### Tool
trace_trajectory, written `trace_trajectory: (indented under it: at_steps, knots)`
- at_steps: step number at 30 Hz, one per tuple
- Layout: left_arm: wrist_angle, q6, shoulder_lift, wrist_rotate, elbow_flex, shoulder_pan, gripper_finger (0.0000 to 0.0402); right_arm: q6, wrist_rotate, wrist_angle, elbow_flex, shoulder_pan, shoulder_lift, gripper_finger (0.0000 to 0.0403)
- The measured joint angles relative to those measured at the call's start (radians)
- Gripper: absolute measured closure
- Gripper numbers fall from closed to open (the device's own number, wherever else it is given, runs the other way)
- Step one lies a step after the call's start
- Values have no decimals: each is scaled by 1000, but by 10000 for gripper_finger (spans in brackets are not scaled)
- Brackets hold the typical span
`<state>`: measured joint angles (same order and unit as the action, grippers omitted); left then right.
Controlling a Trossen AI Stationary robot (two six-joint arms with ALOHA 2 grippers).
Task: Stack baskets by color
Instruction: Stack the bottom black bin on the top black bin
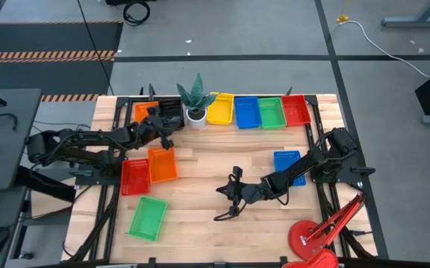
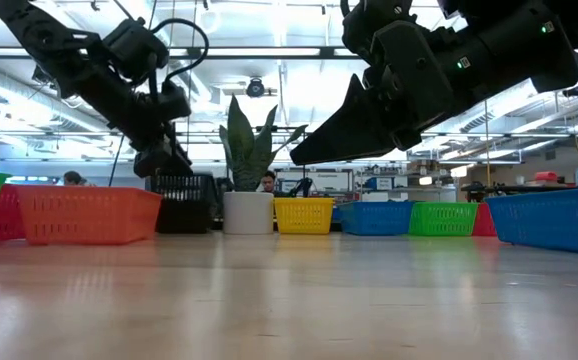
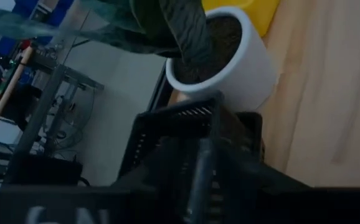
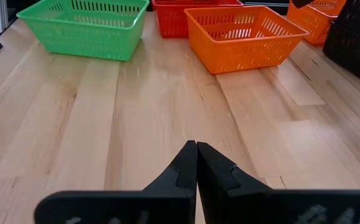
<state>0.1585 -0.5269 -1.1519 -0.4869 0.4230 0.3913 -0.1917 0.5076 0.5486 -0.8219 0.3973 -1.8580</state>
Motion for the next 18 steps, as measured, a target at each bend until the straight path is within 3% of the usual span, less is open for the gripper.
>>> trace_trajectory:
  at_steps: [5, 10, 14, 18]
  knots:
    - [0, 15, 0, -8, 28, -16, 237, 0, 0, 0, 0, 0, 0, 393]
    - [-16, 61, 0, -9, 87, -34, 219, 0, 0, 0, 0, 0, 0, 393]
    - [-91, 116, 0, 0, 112, -15, 239, 0, 0, 0, 0, 0, 0, 393]
    - [-139, 191, 0, 77, 99, 62, 294, 0, 0, 0, 0, 0, 0, 393]
